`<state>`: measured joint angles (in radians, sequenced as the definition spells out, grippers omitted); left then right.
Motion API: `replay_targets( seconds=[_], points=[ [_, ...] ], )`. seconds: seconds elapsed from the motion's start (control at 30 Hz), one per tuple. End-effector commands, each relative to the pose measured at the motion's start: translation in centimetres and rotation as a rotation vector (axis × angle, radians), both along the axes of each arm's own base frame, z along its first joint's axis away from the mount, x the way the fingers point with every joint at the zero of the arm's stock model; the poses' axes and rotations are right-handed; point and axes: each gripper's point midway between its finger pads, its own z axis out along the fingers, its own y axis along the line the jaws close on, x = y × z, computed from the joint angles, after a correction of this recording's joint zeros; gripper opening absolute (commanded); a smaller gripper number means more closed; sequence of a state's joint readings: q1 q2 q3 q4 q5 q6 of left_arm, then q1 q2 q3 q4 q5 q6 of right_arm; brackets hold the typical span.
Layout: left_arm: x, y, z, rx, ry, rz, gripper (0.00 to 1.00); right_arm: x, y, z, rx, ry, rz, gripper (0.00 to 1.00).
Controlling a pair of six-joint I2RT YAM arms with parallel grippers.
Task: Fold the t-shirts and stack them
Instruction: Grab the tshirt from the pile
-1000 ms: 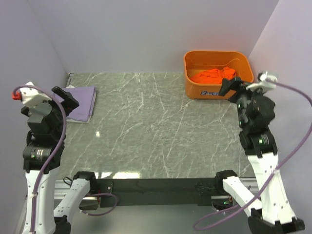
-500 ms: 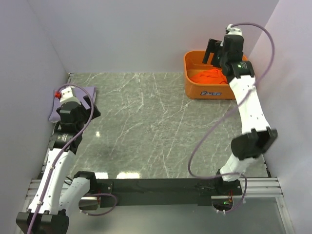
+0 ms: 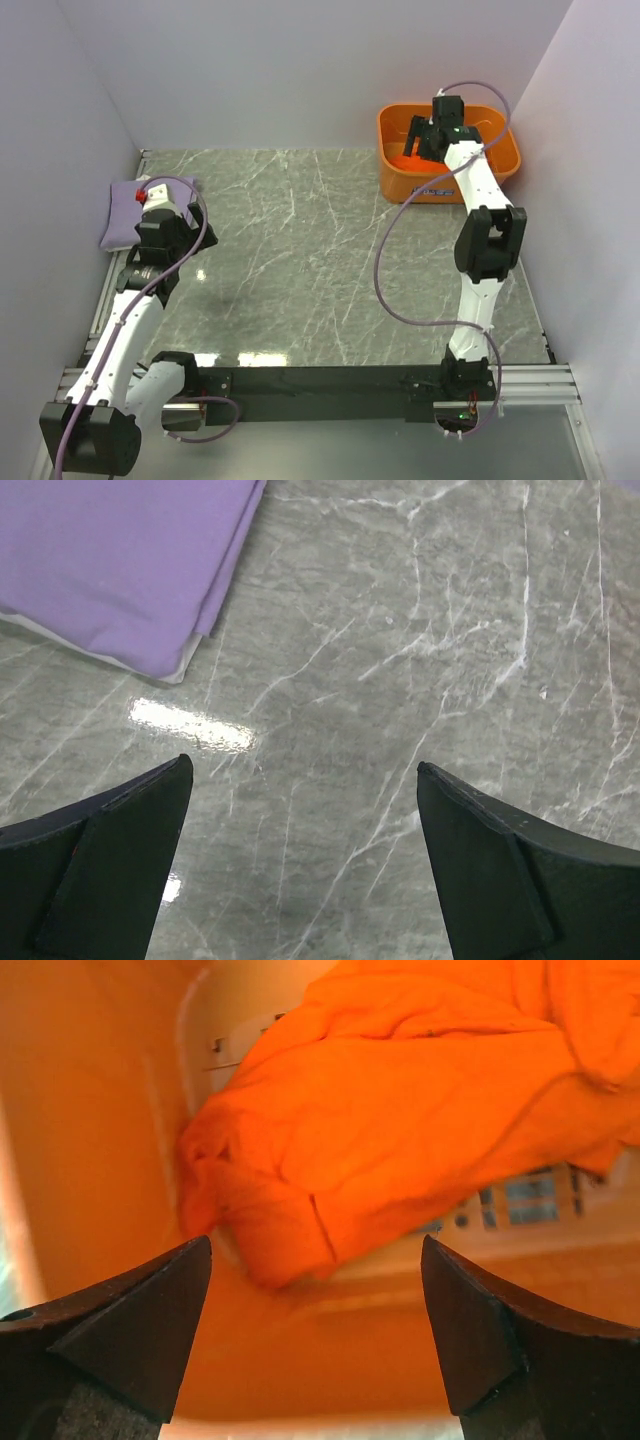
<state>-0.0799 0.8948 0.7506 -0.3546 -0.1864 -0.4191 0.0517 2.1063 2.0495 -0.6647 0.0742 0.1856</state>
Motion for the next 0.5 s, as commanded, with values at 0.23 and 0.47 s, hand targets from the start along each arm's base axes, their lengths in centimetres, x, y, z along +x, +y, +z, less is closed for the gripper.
replay_targets(
  seconds=[0.23, 0.47],
  points=[
    [0.4, -1.2, 1.9, -0.007, -0.092, -0.079, 0.98, 6.5, -3.1, -4.7, -0.099, -0.062, -0.042, 0.9],
    [0.1, -1.0, 1.9, -0.001, -0.083, -0.068, 0.98, 6.3, -3.6, -8.9, -0.094, 0.035, -0.03, 0.9]
  ],
)
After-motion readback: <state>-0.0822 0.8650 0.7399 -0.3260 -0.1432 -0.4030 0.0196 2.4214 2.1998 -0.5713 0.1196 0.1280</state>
